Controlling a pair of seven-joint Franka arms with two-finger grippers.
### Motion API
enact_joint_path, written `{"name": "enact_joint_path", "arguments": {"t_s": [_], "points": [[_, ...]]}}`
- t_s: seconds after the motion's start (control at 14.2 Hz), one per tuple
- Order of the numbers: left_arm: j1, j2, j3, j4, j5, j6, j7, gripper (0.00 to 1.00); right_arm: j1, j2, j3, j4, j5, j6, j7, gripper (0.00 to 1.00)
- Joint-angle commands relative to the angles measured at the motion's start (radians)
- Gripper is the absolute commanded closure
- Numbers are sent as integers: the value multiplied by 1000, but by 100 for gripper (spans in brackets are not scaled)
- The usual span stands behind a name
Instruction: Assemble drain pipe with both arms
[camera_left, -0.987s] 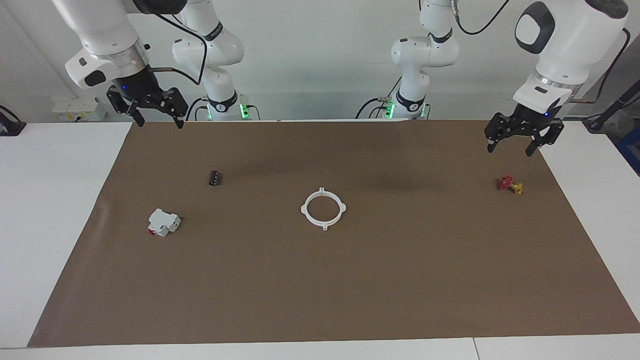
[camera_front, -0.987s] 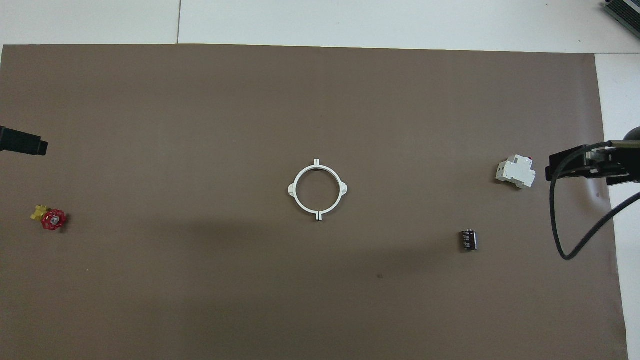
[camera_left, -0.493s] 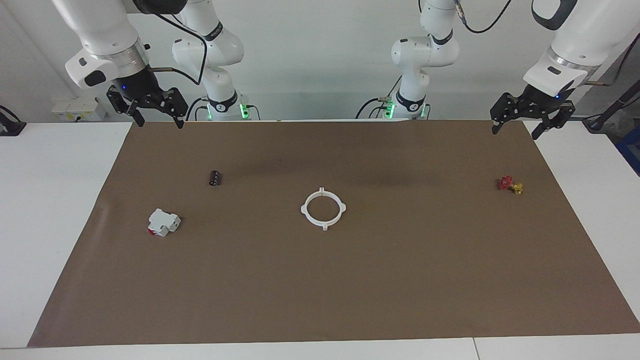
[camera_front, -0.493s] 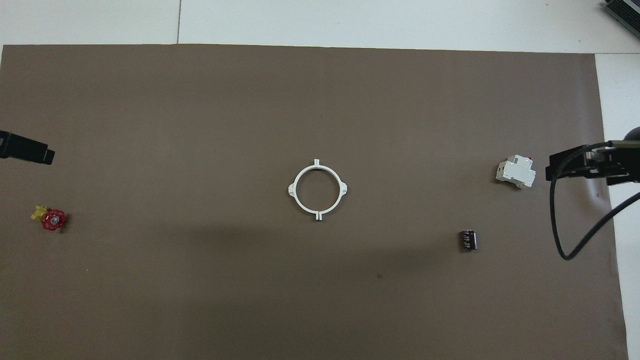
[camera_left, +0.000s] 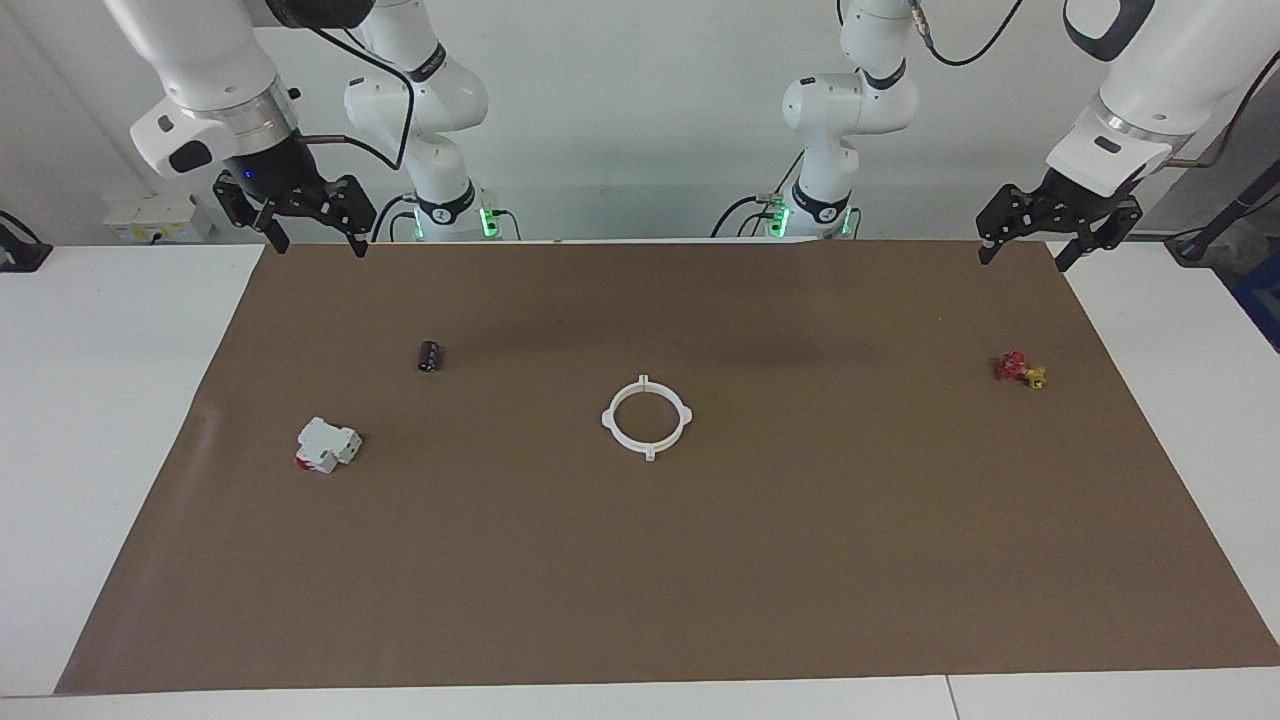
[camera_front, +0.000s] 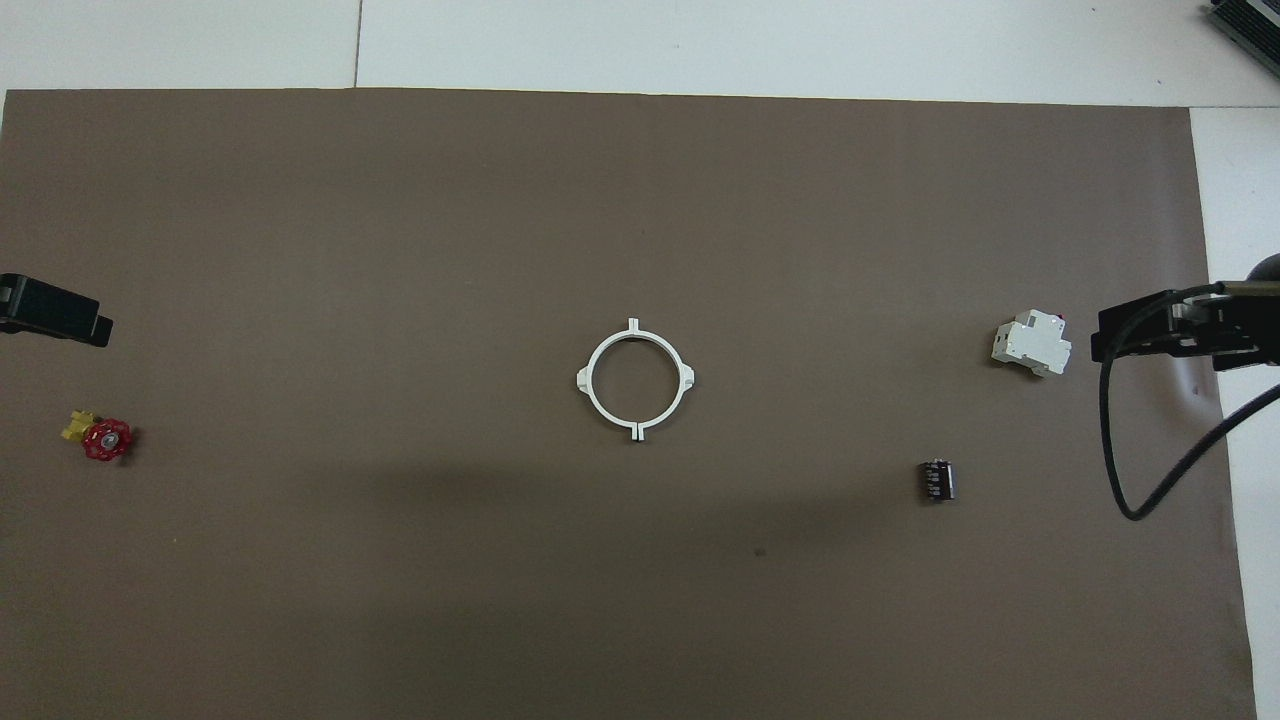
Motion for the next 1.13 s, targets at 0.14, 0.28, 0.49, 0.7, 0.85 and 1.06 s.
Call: {"name": "enact_joint_path", "arguments": {"t_s": [0.14,0.28,0.49,0.7,0.85,1.06], "points": [[-16,-35,-1,-35,-5,-11,-27,0,-4,-10,-1,-4,21,-13,-26,0],[-16,-58,-1,-69,-5,2,-28,0,-4,-10,-1,-4,21,-13,-26,0],[-17,-101,-1,-152,-4,67,-27,0,-4,-10,-1,-4,21,-13,-26,0],[-20,-107,-3,-160,-2,73,-24,0,-4,-10,-1,-4,21,-13,-26,0],[-20,-106,-3,-158,12,79,-27,0,-4,-10,-1,-4,21,-13,-26,0],[-23,-106,-4,-158,18,85,-28,0,-4,-10,-1,-4,21,-13,-26,0]]}}
